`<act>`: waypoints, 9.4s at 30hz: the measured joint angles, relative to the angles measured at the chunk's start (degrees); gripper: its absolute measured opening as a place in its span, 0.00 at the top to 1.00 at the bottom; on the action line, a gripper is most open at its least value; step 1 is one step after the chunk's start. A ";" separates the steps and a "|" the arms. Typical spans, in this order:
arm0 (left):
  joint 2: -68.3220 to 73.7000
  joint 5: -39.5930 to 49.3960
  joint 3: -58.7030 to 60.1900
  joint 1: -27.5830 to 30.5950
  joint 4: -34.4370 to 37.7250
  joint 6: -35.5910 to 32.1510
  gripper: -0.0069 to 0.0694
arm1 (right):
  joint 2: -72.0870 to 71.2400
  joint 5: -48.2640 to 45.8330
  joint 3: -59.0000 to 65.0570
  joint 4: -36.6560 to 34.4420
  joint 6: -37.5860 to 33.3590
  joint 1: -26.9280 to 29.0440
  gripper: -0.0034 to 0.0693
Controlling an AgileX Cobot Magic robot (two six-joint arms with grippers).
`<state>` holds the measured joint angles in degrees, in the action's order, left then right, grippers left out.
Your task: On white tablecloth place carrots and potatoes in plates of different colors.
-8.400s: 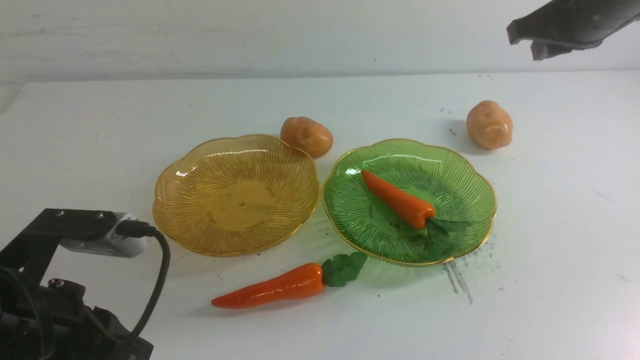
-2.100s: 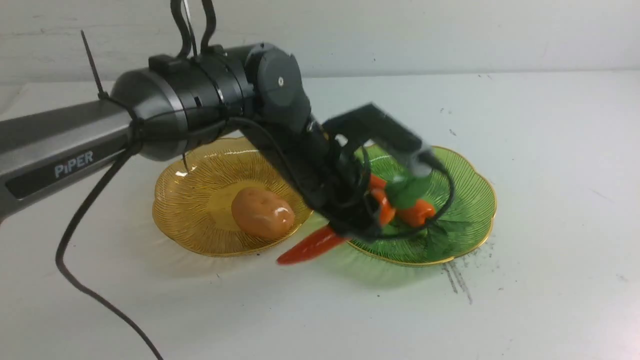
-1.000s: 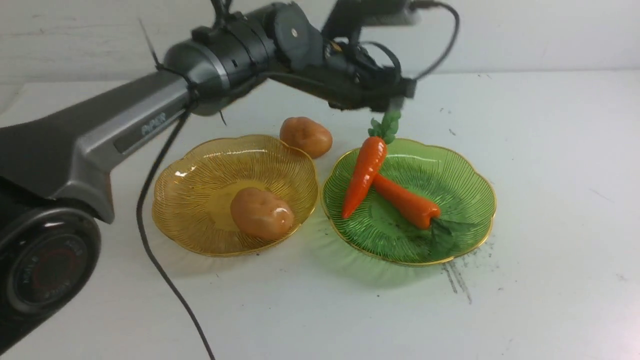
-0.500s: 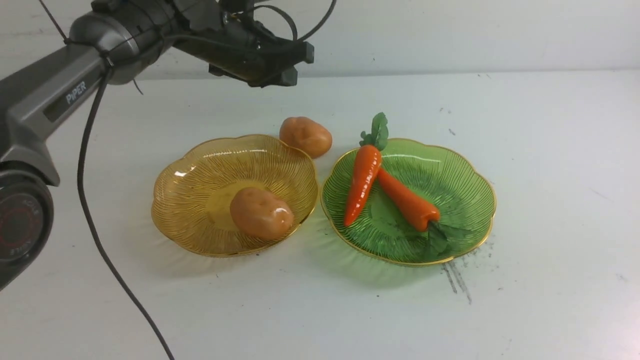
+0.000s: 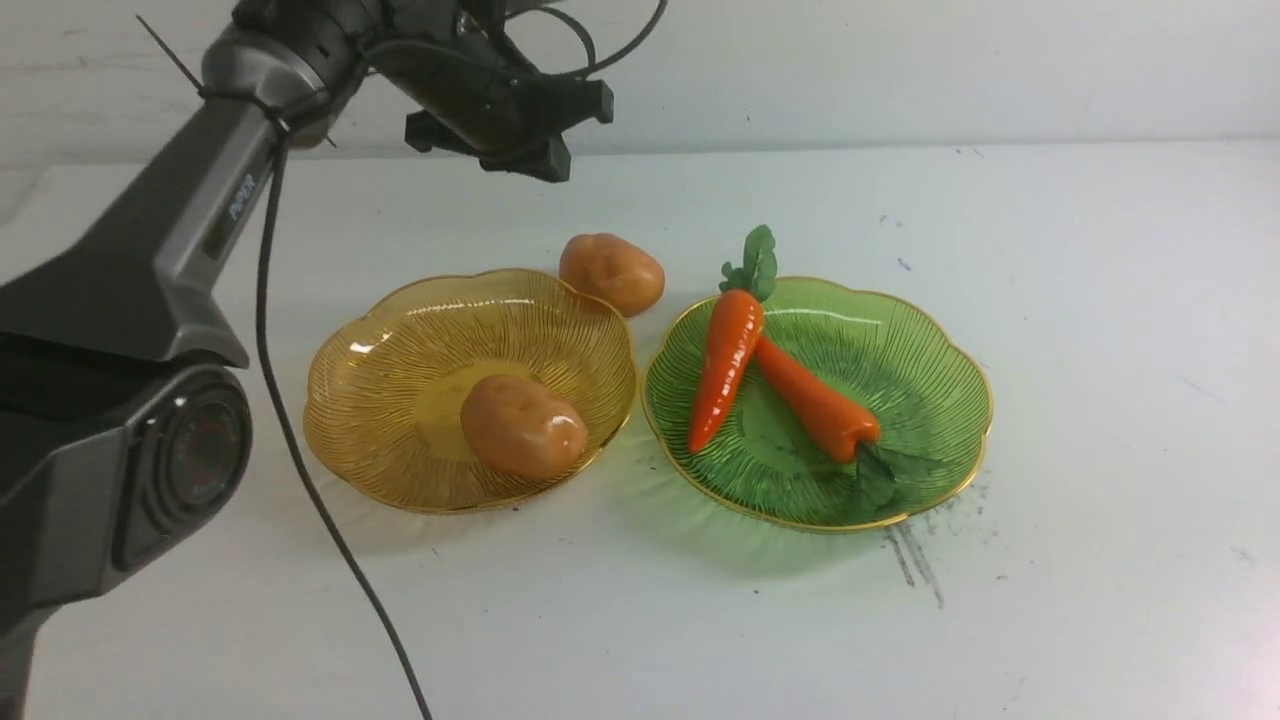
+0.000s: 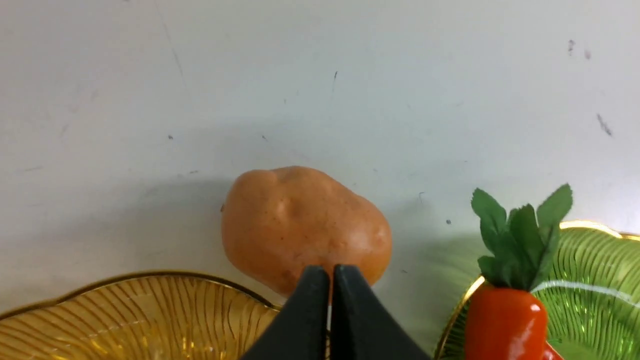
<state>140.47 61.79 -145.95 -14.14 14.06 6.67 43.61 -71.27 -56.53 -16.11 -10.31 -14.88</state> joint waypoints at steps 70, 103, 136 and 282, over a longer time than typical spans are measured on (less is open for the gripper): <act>11.08 -14.79 -0.55 -5.41 -7.12 9.40 0.15 | 0.00 -1.45 0.23 -0.11 -5.80 0.00 0.96; 0.06 10.14 -11.33 -5.41 -14.98 3.63 0.17 | 0.00 -0.33 0.23 -3.61 -5.81 0.00 0.96; -3.33 9.90 9.23 -5.61 -18.34 6.60 0.01 | 0.00 -1.04 0.23 -4.38 -7.37 0.00 0.96; -141.52 -39.72 147.43 10.55 -15.72 -13.44 0.91 | -44.62 53.36 55.75 30.56 23.92 15.70 0.96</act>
<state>-1.05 22.07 1.48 -3.60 -1.67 -6.77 -1.01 -17.91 -0.78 14.45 13.61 0.82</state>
